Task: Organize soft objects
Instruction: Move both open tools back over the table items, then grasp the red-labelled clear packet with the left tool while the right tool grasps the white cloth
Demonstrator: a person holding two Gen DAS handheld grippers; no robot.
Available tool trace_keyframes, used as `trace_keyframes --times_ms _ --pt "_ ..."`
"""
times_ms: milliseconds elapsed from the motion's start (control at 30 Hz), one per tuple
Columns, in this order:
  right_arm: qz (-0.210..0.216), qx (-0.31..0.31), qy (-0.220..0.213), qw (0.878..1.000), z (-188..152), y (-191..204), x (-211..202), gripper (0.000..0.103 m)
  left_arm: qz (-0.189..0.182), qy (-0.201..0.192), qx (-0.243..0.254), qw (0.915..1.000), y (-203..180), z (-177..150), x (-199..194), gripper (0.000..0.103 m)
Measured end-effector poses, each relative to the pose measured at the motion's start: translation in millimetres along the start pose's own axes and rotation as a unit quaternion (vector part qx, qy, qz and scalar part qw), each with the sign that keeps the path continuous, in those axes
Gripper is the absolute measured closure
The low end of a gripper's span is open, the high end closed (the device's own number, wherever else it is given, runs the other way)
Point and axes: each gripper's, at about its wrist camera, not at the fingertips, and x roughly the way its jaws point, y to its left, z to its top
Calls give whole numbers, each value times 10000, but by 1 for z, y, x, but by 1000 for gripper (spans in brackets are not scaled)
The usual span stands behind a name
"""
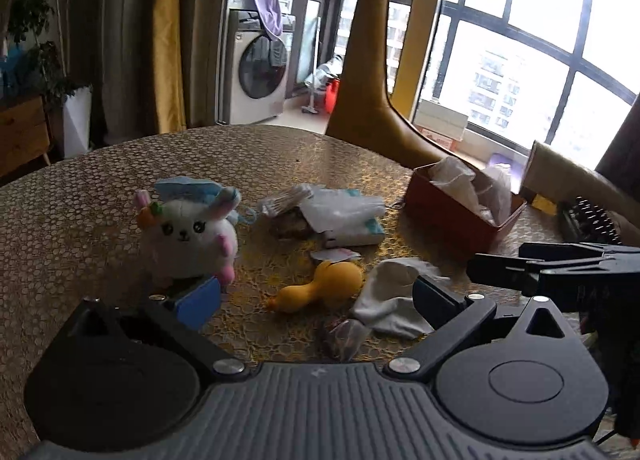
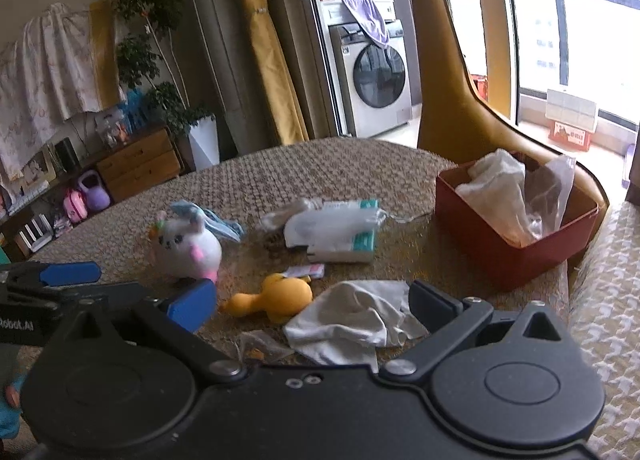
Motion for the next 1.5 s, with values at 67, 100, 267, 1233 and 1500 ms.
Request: trace_keyframes --times_ms 67,100,267,1233,1500 --pt "-48 11 68 10000 -3 -1 6 0 29 -13 56 10000 0 -5 3 0" --pt "-59 20 90 9999 -4 -3 9 0 23 -15 60 10000 0 -7 5 0" --pt "-87 68 215 9997 -8 -7 23 0 -97 108 -37 9999 1 -15 17 0" --pt "-312 -677 1356 9880 -31 -8 138 0 91 567 194 9982 -25 -58 103 0" --pt "-524 -977 1312 9851 -34 -1 142 8 132 594 240 9979 -25 -60 114 4"
